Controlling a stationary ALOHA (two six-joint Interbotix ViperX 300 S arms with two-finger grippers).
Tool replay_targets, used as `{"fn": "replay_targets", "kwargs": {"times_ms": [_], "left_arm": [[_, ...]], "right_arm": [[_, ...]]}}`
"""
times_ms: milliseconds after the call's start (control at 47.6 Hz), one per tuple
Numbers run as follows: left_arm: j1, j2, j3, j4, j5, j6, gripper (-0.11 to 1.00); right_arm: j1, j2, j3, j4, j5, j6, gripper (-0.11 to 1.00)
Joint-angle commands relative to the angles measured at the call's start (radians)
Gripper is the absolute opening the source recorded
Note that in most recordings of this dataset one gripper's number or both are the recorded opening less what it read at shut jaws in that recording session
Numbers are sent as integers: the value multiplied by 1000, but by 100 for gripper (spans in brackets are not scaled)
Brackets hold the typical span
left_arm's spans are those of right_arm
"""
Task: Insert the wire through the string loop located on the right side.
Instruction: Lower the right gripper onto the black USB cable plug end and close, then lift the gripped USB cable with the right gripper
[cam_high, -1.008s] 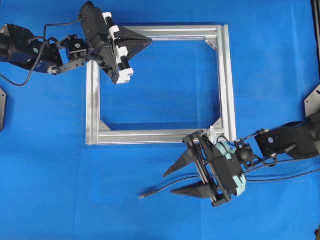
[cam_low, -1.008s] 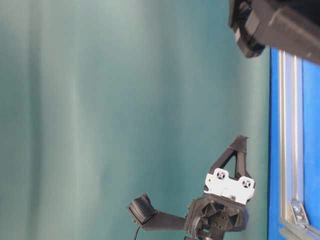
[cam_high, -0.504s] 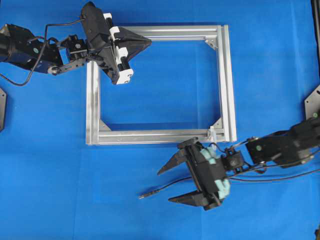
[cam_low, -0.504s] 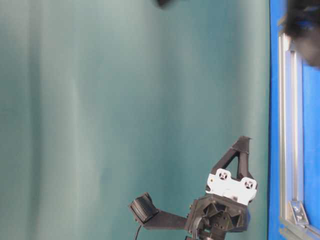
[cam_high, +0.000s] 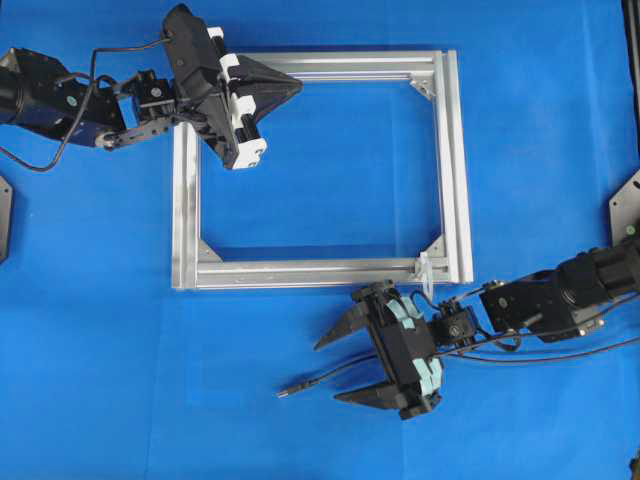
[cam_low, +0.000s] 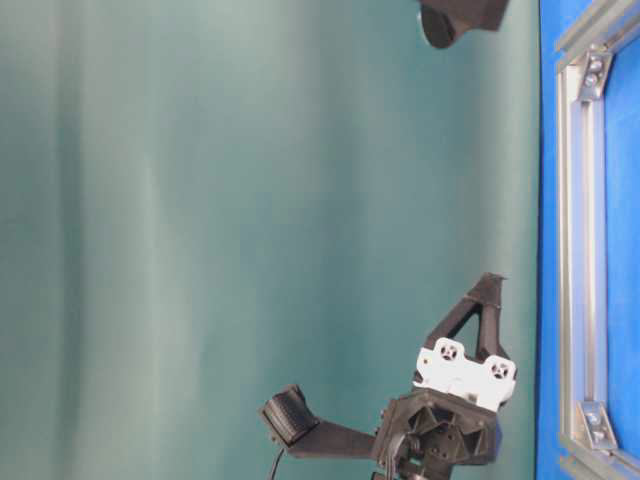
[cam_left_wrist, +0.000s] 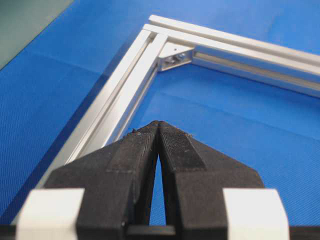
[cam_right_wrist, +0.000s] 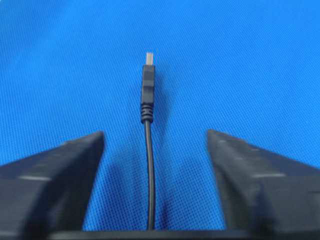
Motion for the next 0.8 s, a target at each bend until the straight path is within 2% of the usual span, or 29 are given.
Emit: {"fn": "replay_targets", "kwargs": {"times_ms": [0,126,210,252,546,777], "left_arm": [[5,-28,-8,3,-3,3,0],[3,-28,-8,3,-2,3,0],[3,-28,-9,3,-3,3,0],[3,-28,-9,3,-2,3,0],[3,-29,-9,3,-3,3,0],[5,-29,-11,3,-3,3,0]], "right_arm": [[3,-18,-9,3,-11,-3,54],[3,-20,-3,3,-9,-5,18],[3,-21,-6,3,-3,-5,1],[3,-21,-6,3,2,-5,-3],[3,-34,-6,0,18,-3,-3],[5,-137,8,0,107,-9,-3]]}}
